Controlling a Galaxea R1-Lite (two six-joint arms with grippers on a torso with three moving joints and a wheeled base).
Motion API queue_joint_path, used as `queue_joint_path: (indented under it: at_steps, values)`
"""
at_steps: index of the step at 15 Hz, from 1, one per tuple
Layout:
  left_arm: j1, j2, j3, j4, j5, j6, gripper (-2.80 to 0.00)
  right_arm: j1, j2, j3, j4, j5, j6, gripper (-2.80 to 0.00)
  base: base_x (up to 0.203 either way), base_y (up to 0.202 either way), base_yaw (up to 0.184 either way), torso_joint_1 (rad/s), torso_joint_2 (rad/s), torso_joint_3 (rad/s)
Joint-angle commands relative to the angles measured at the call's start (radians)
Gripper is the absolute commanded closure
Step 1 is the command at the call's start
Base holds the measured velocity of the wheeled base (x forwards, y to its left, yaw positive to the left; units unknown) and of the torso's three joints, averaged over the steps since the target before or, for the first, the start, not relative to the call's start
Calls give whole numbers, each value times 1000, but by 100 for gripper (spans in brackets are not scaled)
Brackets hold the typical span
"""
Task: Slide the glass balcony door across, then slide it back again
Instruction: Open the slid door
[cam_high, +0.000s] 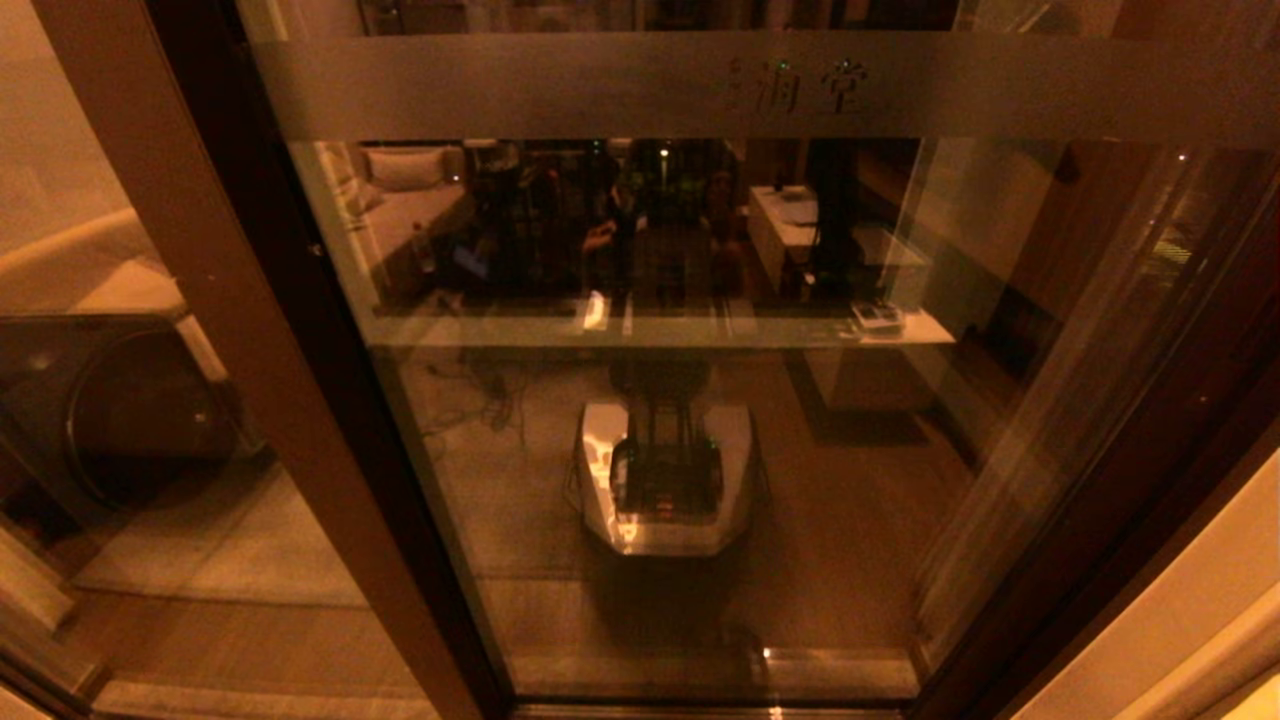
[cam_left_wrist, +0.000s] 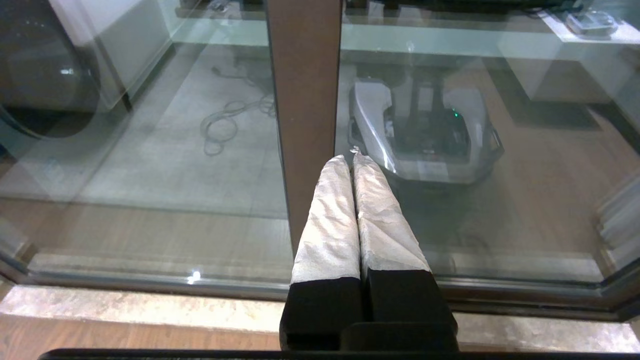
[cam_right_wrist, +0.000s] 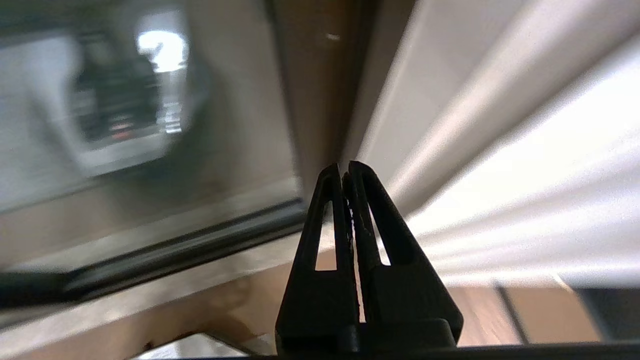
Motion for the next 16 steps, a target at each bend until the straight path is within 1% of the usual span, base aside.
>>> queue_joint_path:
  at_steps: [1,2,4,6,8,10,12,15,16]
  values:
    - [0,0,0,-1,1,0,0,-74,95,2,-6,159,-31,0,0,0,0,0,0,0]
    - [0,0,0,-1,1,0,0,-81,115,1,-8,198,-38,0,0,0,0,0,0,0]
    - [0,0,0,1,1,0,0,-81,144,10,-10,224,-62,0,0,0,0,0,0,0]
    - [0,0,0,1,1,0,0,-80,180,9,-12,224,-93,0,0,0,0,0,0,0]
    - [0,0,0,0,1,0,0,-74,226,4,-66,219,-92,0,0,0,0,0,0,0]
    - [0,0,1,0,0,0,0,-32,258,4,-127,194,-67,0,0,0,0,0,0,0]
    - [0,0,0,-1,1,0,0,33,263,10,-181,151,-45,0,0,0,0,0,0,0]
    - [0,0,0,1,0,0,0,108,289,15,-232,97,-18,0,0,0,0,0,0,0]
    - [0,0,0,1,1,0,0,130,302,11,-268,64,-16,0,0,0,0,0,0,0]
